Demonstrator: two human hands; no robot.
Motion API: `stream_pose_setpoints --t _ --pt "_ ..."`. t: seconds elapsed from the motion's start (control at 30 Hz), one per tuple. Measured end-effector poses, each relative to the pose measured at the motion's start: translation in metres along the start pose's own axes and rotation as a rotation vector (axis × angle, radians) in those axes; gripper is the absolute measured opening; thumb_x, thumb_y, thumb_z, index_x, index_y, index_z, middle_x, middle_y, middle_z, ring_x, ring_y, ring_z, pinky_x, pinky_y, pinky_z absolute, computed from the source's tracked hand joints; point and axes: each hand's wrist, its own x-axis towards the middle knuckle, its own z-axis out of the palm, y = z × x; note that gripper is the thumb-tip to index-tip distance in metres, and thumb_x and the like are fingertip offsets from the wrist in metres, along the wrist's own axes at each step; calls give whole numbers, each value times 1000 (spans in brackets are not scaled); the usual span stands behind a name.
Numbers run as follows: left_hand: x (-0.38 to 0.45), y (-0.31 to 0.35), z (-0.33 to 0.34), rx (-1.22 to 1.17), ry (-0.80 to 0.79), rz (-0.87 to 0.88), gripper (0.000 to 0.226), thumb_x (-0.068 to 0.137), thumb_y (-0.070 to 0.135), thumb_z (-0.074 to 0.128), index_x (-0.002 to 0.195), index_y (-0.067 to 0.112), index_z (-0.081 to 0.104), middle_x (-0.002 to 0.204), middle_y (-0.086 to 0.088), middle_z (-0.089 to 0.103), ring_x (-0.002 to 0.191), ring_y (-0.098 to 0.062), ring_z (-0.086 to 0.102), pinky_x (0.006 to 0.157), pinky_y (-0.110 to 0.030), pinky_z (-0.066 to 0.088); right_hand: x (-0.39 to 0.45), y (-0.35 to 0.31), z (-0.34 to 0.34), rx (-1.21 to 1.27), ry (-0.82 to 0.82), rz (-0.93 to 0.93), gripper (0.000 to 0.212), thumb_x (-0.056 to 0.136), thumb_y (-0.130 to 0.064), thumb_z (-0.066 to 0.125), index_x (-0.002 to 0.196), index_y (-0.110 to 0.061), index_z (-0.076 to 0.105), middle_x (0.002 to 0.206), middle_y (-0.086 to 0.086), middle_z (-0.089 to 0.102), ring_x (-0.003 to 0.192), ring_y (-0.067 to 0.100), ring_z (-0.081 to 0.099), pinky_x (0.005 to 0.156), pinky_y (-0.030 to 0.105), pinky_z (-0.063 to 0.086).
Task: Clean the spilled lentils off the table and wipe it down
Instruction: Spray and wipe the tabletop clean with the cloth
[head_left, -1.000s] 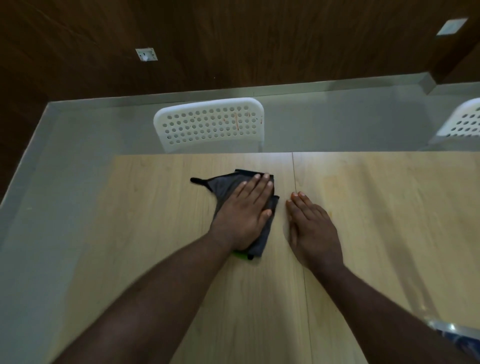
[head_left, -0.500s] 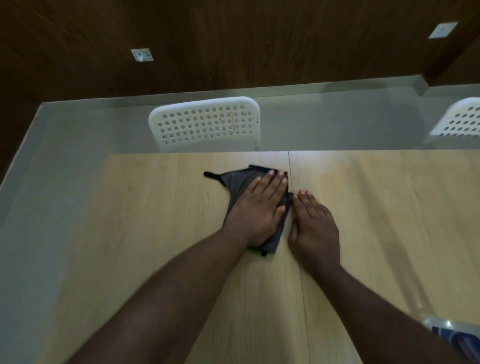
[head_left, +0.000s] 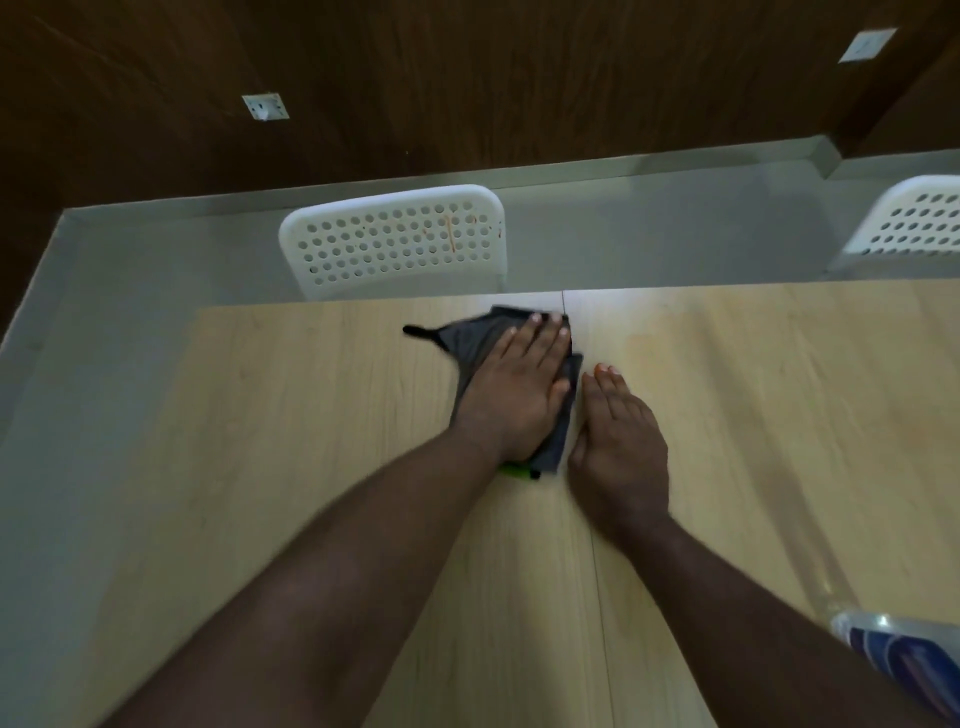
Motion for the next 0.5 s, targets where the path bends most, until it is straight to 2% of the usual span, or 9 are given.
stream_pose_setpoints --t 0.1,0.2,0.4,0.5 --pt "-65 2 6 8 -45 81 67 111 46 15 169 17 0 177 -1 -7 162 -16 -14 132 -40 -2 0 -2 -3 33 -9 -6 61 104 -27 38 164 -13 32 170 7 31 159 19 23 126 34 13" --pt "-79 -12 3 20 -56 105 67 110 47 14 169 18 2 177 0 -4 162 -14 -11 132 -39 -2 -1 -2 -5 44 -25 -11 62 105 -22 46 164 -15 30 171 6 28 160 18 19 127 33 8" --pt "-33 -18 1 40 18 -127 67 111 45 16 169 16 5 177 -2 0 163 -19 -1 132 -42 4 0 -5 -4 60 16 -27 57 106 -23 44 161 -13 38 168 8 36 158 20 26 129 38 16" --pt "-70 20 15 -23 23 -81 67 111 45 17 169 15 3 177 -3 -2 163 -19 -4 132 -43 2 -4 1 -7 152 31 -4 52 107 -25 42 157 -12 46 163 8 44 154 21 35 128 40 24"
